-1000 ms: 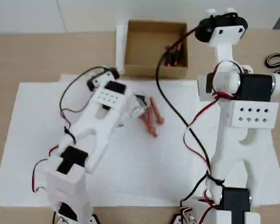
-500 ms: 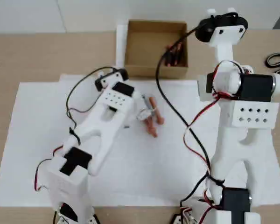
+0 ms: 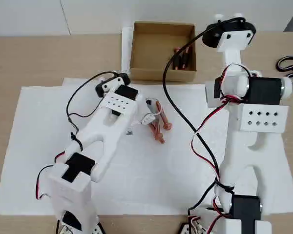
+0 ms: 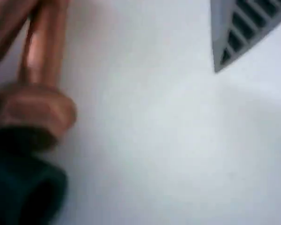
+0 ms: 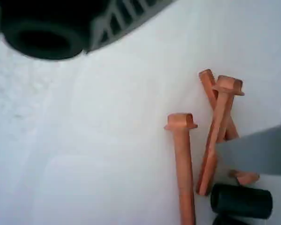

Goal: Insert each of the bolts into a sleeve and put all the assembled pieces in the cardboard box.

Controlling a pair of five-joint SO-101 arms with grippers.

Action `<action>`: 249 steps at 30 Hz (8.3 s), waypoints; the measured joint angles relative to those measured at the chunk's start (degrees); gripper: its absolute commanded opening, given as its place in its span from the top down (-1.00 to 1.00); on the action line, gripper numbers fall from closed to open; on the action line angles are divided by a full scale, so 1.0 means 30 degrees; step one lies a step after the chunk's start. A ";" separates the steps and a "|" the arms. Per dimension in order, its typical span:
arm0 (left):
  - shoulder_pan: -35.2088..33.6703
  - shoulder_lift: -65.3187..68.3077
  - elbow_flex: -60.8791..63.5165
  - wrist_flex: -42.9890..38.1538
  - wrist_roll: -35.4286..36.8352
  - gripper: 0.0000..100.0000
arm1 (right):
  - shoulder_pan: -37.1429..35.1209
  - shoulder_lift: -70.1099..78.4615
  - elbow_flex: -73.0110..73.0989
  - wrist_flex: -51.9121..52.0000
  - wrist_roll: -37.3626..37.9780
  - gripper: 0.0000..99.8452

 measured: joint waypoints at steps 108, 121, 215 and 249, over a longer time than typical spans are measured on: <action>0.0176 0.2081 -0.5978 0.4073 -0.6681 0.99 | 0.0000 0.0000 0.0029 0.0000 -0.0147 0.99; -0.1319 0.2081 -0.8938 0.4308 -0.9817 0.99 | 0.0000 0.0000 0.0029 0.0000 -0.0147 0.99; -0.3487 -0.7619 -0.5421 0.7004 -2.0190 0.99 | -0.1260 -1.9868 1.5297 -0.8733 -0.0293 0.99; -0.3282 -1.1311 -0.3780 0.2901 -1.6293 0.99 | -0.2813 -3.0711 3.7216 -2.8718 -0.5187 0.99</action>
